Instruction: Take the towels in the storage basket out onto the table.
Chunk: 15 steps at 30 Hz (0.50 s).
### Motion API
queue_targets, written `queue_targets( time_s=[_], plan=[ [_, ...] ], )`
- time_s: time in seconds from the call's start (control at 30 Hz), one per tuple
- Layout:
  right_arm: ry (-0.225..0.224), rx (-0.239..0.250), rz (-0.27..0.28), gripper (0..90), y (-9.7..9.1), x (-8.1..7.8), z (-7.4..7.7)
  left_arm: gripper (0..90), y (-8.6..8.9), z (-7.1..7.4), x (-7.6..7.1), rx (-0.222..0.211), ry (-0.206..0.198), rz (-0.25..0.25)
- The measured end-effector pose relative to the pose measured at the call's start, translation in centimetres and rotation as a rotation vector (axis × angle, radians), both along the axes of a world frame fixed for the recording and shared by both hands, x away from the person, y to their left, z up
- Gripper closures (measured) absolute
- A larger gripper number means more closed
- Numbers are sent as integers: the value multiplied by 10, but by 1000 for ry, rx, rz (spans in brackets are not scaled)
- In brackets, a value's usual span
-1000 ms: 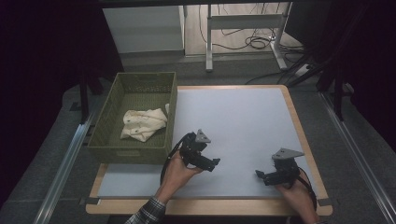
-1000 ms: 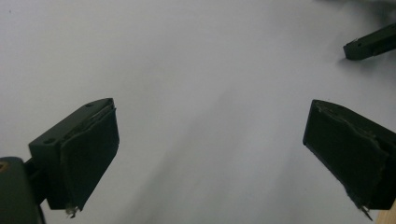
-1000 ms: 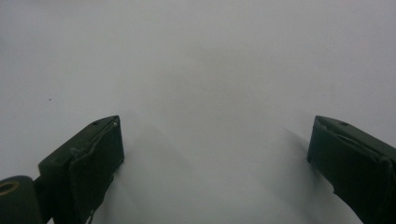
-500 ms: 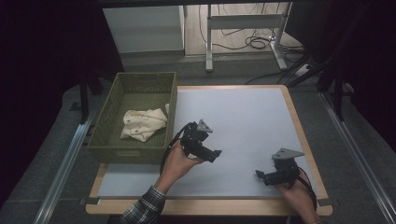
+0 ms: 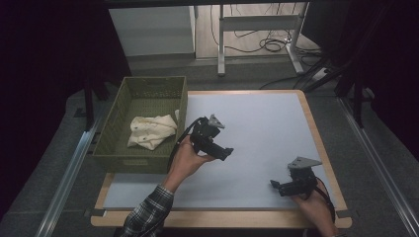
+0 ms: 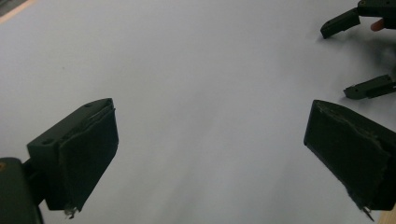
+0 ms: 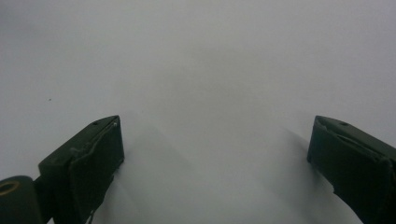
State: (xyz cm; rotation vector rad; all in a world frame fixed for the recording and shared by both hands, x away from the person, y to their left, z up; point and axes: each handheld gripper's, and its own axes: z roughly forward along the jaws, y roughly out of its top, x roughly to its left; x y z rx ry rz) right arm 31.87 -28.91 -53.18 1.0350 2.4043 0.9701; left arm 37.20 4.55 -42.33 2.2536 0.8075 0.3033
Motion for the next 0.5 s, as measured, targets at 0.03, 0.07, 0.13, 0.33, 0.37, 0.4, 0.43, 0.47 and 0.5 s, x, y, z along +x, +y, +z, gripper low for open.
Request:
queue_targets(
  time_s=[0.03, 0.07, 0.13, 0.33, 0.37, 0.4, 0.43, 0.47, 0.5],
  plan=[
    [0, 0, 0, 38, 0, 0, 0, 32, 1, 3, 2, -2, 2, 5],
    [-1, 2, -1, 38, 0, 0, 0, 32, 2, 4, 4, -2, 2, 6],
    [-1, 2, 0, 38, 0, 0, 0, 31, 4, 7, 6, 0, -2, 12],
    [-2, 2, -1, 38, 0, 0, 0, 30, 12, 14, 15, 24, -5, 27],
    [-1, 2, -1, 38, 0, 0, 0, 30, 14, 15, 17, 34, -7, 30],
    [-1, 2, -1, 38, 0, 0, 0, 29, 15, 16, 19, 45, -10, 33],
    [-1, 2, -1, 38, 0, 0, 0, 29, 17, 16, 20, 54, -14, 38],
    [-2, 2, -1, 38, 0, 0, 0, 29, 18, 17, 22, 59, -17, 42],
    [-1, 2, -1, 38, 0, 0, 0, 29, 20, 18, 23, 62, -17, 46]
  ],
)
